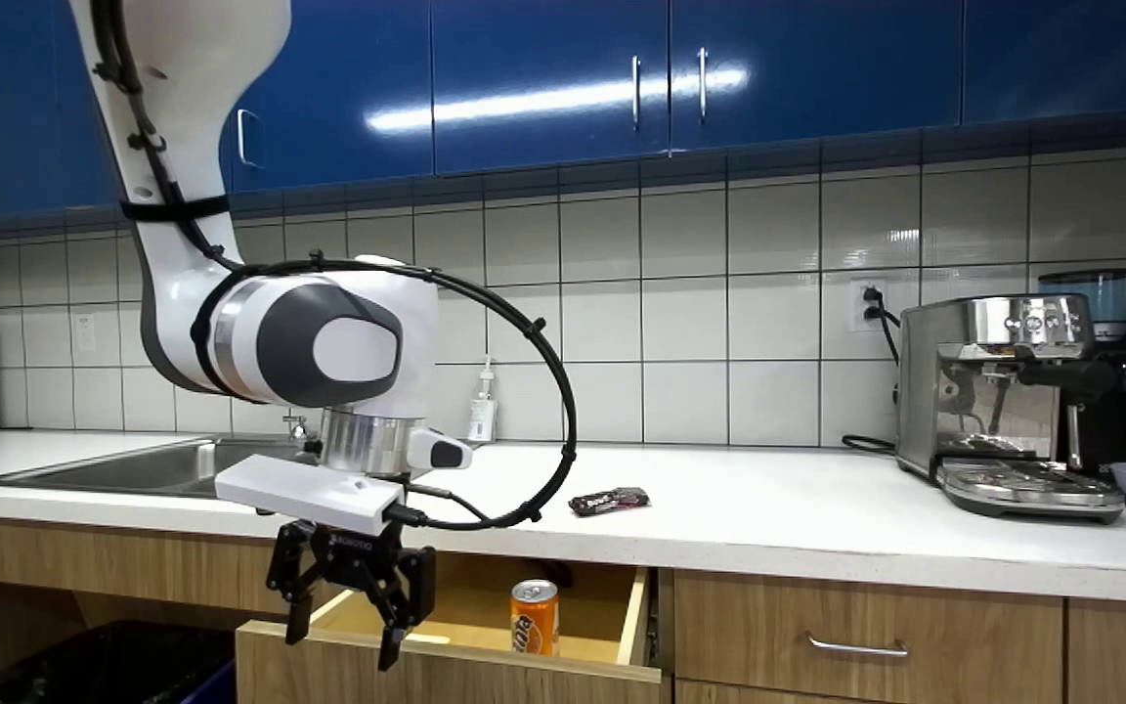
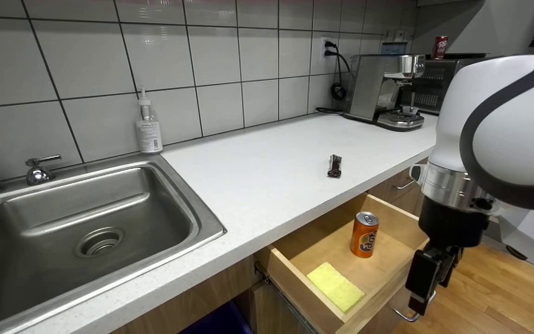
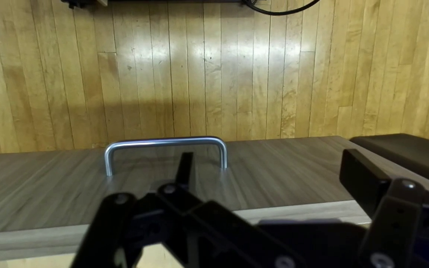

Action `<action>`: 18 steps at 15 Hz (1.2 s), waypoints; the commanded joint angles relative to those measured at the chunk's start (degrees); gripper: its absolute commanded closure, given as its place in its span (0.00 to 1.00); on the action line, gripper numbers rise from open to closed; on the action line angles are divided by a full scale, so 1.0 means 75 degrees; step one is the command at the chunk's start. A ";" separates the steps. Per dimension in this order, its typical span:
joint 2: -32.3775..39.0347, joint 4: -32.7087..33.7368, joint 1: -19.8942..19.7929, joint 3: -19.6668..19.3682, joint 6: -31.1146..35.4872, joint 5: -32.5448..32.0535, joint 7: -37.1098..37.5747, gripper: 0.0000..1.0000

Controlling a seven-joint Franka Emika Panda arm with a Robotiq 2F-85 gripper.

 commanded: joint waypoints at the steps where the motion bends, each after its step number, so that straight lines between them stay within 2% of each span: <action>1: 0.0159 0.0006 -0.0007 -0.0038 0.0163 -0.0036 -0.0111 0.00; 9: 0.0619 0.0005 -0.0113 0.0012 0.0957 -0.0177 -0.0107 0.00; 18: 0.1037 0.0004 -0.0157 -0.0223 0.2068 -0.1810 0.0576 0.00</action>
